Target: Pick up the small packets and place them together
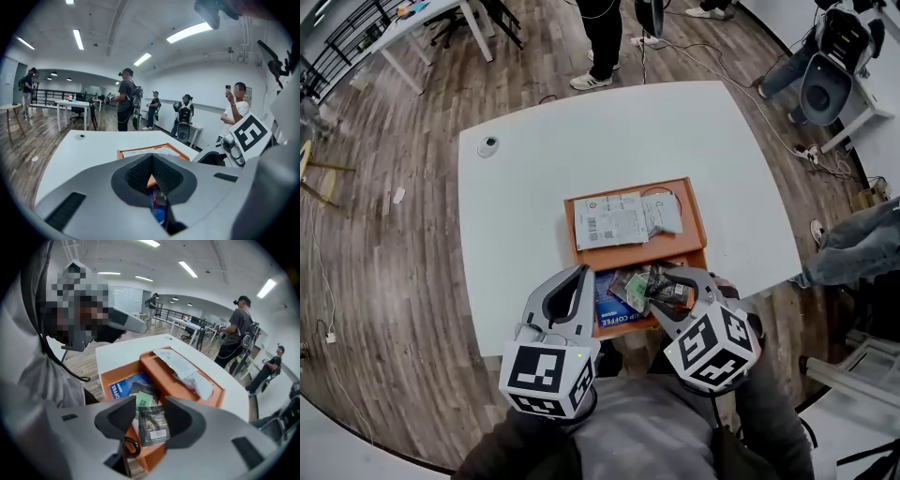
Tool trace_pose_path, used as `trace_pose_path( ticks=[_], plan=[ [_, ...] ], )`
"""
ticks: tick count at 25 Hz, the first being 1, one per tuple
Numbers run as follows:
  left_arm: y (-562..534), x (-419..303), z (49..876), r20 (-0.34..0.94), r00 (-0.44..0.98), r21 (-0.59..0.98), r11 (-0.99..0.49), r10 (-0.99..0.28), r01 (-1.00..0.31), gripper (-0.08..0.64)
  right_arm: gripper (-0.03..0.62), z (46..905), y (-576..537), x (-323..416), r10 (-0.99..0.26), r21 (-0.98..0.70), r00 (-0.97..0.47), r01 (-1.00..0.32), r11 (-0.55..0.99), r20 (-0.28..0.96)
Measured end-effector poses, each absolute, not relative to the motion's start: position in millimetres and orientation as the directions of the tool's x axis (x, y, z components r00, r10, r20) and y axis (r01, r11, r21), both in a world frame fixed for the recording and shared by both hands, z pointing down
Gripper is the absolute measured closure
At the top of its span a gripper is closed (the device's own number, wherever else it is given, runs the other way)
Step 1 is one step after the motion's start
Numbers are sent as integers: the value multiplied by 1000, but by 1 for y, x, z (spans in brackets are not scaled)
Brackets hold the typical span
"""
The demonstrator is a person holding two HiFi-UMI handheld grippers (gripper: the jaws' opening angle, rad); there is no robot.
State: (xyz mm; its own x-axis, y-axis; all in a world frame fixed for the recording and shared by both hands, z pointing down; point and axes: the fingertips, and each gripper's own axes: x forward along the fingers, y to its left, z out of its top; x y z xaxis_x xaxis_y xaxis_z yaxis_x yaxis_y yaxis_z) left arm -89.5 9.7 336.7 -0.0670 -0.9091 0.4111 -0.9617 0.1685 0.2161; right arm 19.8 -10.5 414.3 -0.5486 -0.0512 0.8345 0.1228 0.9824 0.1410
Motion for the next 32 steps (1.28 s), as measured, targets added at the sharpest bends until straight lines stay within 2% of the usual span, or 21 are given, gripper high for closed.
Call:
trace_pose_path(
  ticks=[6,11,14,18,23,25,28,29,32],
  plan=[
    [19,-102,345,426,-106,222,217,-899,-951,563,401,439,10,4,60,56,-506,211,976,860],
    [28,-117,352,441,-140,228,261,-887,-938,563,326,461,20,-4,130,-9,-452,260,966,882],
    [31,-126,355,450,-154,229,280,-880,-932,563,302,473,19,-9,139,-26,-425,261,965,894],
    [32,-137,362,462,-162,232,295,-872,-927,563,302,496,11,-5,114,-19,-352,261,965,929],
    [32,-145,371,478,-170,233,310,-862,-922,563,307,500,8,-7,129,-31,-345,276,961,930],
    [31,-145,372,479,-168,234,310,-861,-921,563,341,499,9,-9,131,-28,-349,285,958,928],
    [30,-144,372,477,-164,236,305,-863,-923,563,534,500,18,-9,146,-33,-345,314,949,927],
    [30,-143,372,478,-162,235,303,-863,-923,563,555,500,21,-9,147,-31,-344,321,947,927],
    [32,-142,371,479,-159,232,300,-863,-925,563,560,498,23,-10,140,-20,-346,328,945,928]
  ],
)
